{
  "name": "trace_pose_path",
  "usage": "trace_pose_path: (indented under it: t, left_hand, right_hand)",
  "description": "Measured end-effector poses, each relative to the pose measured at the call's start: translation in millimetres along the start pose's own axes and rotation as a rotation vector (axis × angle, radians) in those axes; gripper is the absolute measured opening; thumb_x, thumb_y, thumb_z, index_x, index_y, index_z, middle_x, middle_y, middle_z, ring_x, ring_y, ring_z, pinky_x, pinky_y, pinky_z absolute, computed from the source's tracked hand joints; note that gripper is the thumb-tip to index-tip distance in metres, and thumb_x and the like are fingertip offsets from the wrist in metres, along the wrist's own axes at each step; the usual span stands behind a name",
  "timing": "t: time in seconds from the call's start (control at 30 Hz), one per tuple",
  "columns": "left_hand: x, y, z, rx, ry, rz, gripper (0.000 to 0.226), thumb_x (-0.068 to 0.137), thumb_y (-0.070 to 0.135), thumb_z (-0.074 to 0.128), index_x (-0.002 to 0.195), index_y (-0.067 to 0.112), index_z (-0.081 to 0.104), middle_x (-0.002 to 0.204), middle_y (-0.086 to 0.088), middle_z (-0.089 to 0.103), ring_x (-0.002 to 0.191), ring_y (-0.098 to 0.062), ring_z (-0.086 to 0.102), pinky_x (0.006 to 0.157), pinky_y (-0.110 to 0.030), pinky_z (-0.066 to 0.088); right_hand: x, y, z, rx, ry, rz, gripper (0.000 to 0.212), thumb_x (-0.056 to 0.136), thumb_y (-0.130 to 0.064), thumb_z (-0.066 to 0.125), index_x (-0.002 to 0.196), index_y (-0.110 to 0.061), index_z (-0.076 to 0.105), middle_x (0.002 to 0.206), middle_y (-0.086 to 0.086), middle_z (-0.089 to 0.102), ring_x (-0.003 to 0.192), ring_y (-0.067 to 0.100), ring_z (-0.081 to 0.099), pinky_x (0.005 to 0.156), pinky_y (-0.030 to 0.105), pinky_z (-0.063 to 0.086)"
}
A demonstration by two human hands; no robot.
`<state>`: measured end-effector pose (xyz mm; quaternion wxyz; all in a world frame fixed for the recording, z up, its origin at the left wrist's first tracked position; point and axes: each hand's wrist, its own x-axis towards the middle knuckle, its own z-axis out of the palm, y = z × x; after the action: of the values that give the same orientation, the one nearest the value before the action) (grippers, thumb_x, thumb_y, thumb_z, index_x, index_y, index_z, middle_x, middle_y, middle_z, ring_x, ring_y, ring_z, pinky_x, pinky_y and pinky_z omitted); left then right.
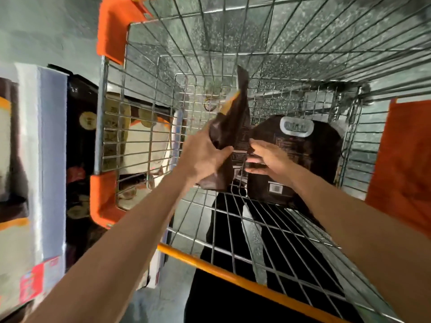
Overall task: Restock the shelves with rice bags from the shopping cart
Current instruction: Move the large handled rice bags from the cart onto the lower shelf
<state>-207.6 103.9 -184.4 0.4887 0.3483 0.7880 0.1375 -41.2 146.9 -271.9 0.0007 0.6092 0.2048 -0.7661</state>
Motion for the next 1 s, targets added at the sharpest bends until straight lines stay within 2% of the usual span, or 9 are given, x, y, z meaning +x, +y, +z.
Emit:
trace_pose_path:
  t: [0.17,0.3,0.37,0.43,0.57,0.7,0.8,0.87,1.0]
  left_hand:
    - [-4.3,3.9,51.3,0.252,-0.235,0.111,0.08,0.084,0.046,0.074,0.152,0.031,0.033,0.126,-0.003,0.067,0.11,-0.024,0.065,0.09,-0.029,0.052]
    - [1.5,7.3,76.9,-0.207,-0.508,-0.199,0.065,0.092,0.032,0.067,0.15,0.02,0.038,0.133,-0.002,0.058,0.114,-0.03,0.062,0.089,-0.033,0.055]
    - [10.4,4.7,89.5,-0.026,-0.515,-0.193,0.057,0.096,0.034,0.063,0.147,0.019,0.043,0.141,-0.003,0.053,0.126,-0.028,0.054,0.099,-0.03,0.046]
    - [18.9,-1.0,99.9,0.074,-0.372,-0.117,0.045,0.098,0.029,0.059,0.141,0.019,0.05,0.139,-0.005,0.054,0.12,-0.023,0.056,0.091,-0.023,0.044]
    - [38.6,-15.7,107.1,-0.006,-0.072,-0.162,0.043,0.094,0.028,0.064,0.134,0.015,0.053,0.13,-0.005,0.057,0.105,-0.018,0.057,0.086,-0.028,0.051]
    - [50.1,-20.9,105.1,-0.046,-0.178,-0.221,0.062,0.092,0.041,0.067,0.14,0.009,0.043,0.131,-0.005,0.05,0.108,-0.018,0.051,0.085,-0.026,0.045]
    - [65.0,-28.8,99.1,-0.067,-0.22,-0.276,0.106,0.066,0.069,0.077,0.144,0.01,0.037,0.141,-0.012,0.05,0.125,-0.03,0.054,0.104,-0.047,0.046]
    - [84.7,-52.7,102.6,-0.06,-0.243,-0.304,0.137,0.035,0.087,0.077,0.145,0.014,0.039,0.139,-0.015,0.055,0.124,-0.036,0.057,0.099,-0.058,0.049]
    - [88.5,-48.4,98.1,-0.158,-0.302,-0.361,0.155,0.027,0.079,0.085,0.151,0.008,0.024,0.145,-0.02,0.049,0.129,-0.036,0.053,0.107,-0.057,0.043]
  right_hand:
    - [-26.3,16.3,-53.5,0.12,-0.065,0.102,0.05,0.093,-0.06,0.044,0.122,-0.023,0.061,0.113,0.004,0.064,0.104,0.025,0.063,0.089,0.043,0.052]
    - [-51.1,31.6,-97.2,0.352,-0.079,0.142,0.077,0.086,-0.079,0.022,0.117,-0.022,0.063,0.109,0.005,0.07,0.093,0.023,0.068,0.076,0.035,0.058]
    - [-57.4,46.1,-122.2,0.436,-0.052,0.135,0.091,0.078,-0.089,0.017,0.135,-0.028,0.055,0.13,0.002,0.063,0.114,0.025,0.062,0.094,0.041,0.051]
    - [-57.5,60.8,-140.1,0.479,0.024,0.169,0.1,0.07,-0.093,0.03,0.144,-0.027,0.045,0.142,0.005,0.053,0.13,0.028,0.049,0.112,0.049,0.034]
    - [-47.2,62.1,-127.9,0.2,0.107,0.134,0.057,0.08,-0.059,0.065,0.124,-0.023,0.06,0.121,0.001,0.068,0.112,0.02,0.062,0.088,0.036,0.05]
    - [-23.5,67.3,-115.6,0.199,0.286,0.081,0.05,0.068,-0.029,0.087,0.112,-0.017,0.066,0.109,0.003,0.073,0.098,0.019,0.069,0.078,0.034,0.055]
    - [-11.7,77.9,-111.8,0.282,0.341,0.078,0.056,0.065,-0.023,0.09,0.115,-0.01,0.067,0.107,0.007,0.073,0.094,0.023,0.071,0.082,0.04,0.059]
    - [-13.0,79.3,-109.9,0.296,0.367,0.071,0.065,0.061,-0.025,0.092,0.119,-0.009,0.066,0.107,0.007,0.074,0.093,0.023,0.072,0.081,0.04,0.06]
    - [-6.3,80.8,-116.1,0.333,0.373,0.086,0.089,0.047,-0.037,0.097,0.124,-0.012,0.059,0.104,0.006,0.074,0.09,0.024,0.072,0.079,0.042,0.06]
